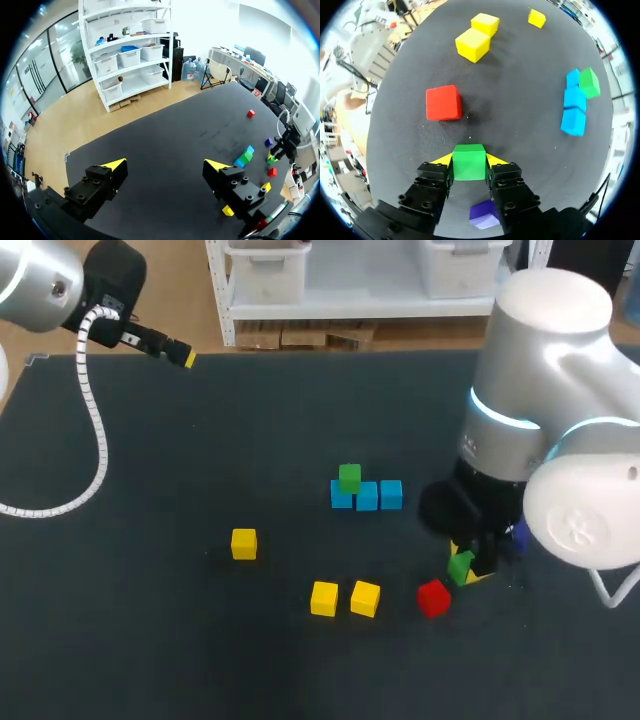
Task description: Place the blue cubes, place green cubes on the blue cubes, place the yellow cubes on the green cubes, then place the red cubes on the yellow cubes, and place purple cube on the red cubes.
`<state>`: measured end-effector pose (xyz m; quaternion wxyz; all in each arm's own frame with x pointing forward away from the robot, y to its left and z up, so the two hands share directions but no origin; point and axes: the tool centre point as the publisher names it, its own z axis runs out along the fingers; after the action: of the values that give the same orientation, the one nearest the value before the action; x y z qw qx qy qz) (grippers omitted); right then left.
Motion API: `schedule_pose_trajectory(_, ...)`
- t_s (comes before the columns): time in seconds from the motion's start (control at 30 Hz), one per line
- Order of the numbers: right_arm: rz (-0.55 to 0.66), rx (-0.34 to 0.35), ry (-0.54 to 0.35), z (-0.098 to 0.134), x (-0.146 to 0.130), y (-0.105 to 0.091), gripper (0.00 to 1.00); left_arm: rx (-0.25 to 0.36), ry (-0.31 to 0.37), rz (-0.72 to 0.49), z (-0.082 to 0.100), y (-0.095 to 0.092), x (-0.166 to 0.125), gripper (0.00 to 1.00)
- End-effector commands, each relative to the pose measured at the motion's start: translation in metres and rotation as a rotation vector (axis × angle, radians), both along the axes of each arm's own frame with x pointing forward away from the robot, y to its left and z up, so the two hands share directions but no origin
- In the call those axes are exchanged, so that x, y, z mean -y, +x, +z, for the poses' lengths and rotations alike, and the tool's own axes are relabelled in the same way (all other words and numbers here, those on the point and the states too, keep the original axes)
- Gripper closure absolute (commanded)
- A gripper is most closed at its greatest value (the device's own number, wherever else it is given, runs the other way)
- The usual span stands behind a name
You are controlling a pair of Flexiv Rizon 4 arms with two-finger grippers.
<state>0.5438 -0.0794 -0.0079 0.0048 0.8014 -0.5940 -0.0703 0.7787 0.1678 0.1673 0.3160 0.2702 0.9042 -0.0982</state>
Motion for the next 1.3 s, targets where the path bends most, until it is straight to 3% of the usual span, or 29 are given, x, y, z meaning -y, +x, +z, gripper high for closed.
schedule_pose_trajectory(0.03,-0.022,-0.05,0.029,0.009,-0.002,0.007,1.0,0.002,-0.003,-0.003,-0.001,0.0,-0.001,0.0)
schedule_pose_trajectory(0.1,-0.046,-0.054,0.043,0.015,-0.004,0.005,1.0,0.002,-0.003,-0.003,-0.001,0.0,-0.001,0.0)
schedule_pose_trajectory(0.33,-0.13,-0.058,-0.038,0.04,-0.019,0.002,1.0,0.002,-0.003,-0.003,-0.001,0.0,-0.001,0.0)
schedule_pose_trajectory(0.6,-0.201,-0.06,-0.062,0.061,-0.041,0.012,1.0,0.002,-0.003,-0.003,-0.001,0.0,-0.001,0.0)
schedule_pose_trajectory(1.0,-0.243,-0.069,-0.039,0.065,-0.058,0.047,1.0,0.002,-0.003,-0.003,-0.001,0.0,-0.001,0.0)
schedule_pose_trajectory(1.3,-0.263,-0.039,-0.105,0.06,-0.078,0.083,1.0,0.002,-0.003,-0.003,-0.001,0.0,-0.001,0.0)
